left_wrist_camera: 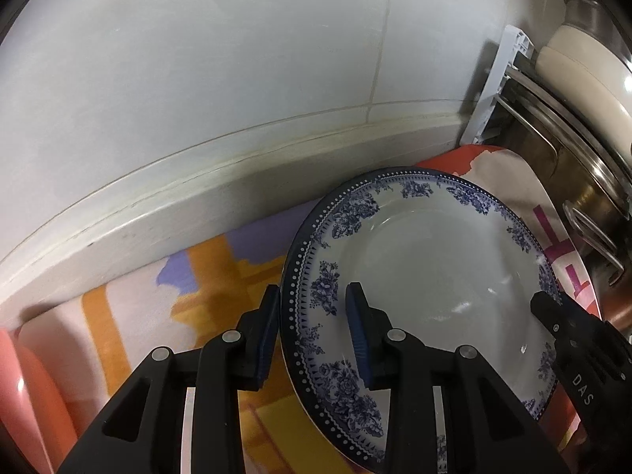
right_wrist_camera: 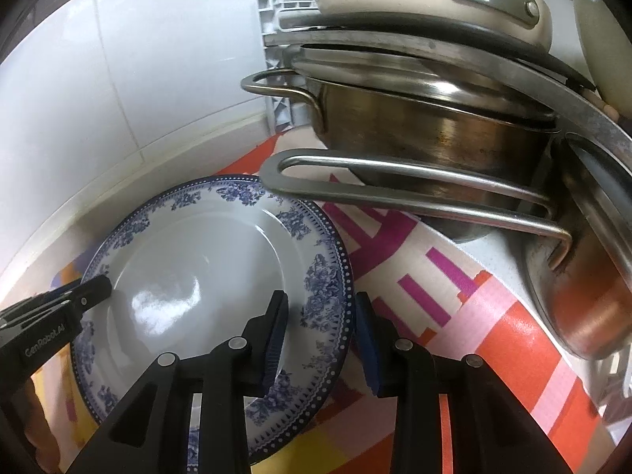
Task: Organize plates and bowls
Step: 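Lift the blue-and-white plate with both grippers and carry it toward the lime-green plate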
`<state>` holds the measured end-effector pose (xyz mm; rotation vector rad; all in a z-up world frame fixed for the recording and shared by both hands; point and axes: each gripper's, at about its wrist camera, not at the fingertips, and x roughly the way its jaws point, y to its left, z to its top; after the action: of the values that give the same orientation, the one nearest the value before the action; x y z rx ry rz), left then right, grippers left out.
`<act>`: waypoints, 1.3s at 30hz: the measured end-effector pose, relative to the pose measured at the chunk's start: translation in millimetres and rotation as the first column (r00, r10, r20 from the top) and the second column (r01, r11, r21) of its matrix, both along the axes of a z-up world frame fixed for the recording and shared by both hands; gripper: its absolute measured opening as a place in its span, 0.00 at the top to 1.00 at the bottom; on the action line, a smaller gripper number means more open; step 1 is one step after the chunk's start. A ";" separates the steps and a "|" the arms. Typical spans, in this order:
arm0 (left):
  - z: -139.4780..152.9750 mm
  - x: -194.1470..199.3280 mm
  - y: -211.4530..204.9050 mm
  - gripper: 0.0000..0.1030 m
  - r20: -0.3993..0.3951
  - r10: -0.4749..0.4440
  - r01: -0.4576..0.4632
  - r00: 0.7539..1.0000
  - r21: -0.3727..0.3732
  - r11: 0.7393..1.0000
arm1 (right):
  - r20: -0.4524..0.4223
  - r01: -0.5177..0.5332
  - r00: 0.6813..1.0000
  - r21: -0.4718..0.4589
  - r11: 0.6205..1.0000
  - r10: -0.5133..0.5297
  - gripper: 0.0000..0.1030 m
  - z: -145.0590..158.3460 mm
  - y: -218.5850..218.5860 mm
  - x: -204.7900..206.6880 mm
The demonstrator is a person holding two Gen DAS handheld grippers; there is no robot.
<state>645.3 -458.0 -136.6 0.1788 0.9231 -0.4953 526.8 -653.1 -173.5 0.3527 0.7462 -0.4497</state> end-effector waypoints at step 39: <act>101.5 -133.7 149.1 0.68 0.155 0.221 -0.204 0.963 -0.120 0.972 | 0.141 -0.167 0.974 -0.095 0.981 0.179 0.66 96.2 134.4 -126.6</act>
<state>511.6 -308.9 -35.1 0.0257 0.7406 -0.3217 400.2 -518.7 -77.3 0.2381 0.6045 -0.2852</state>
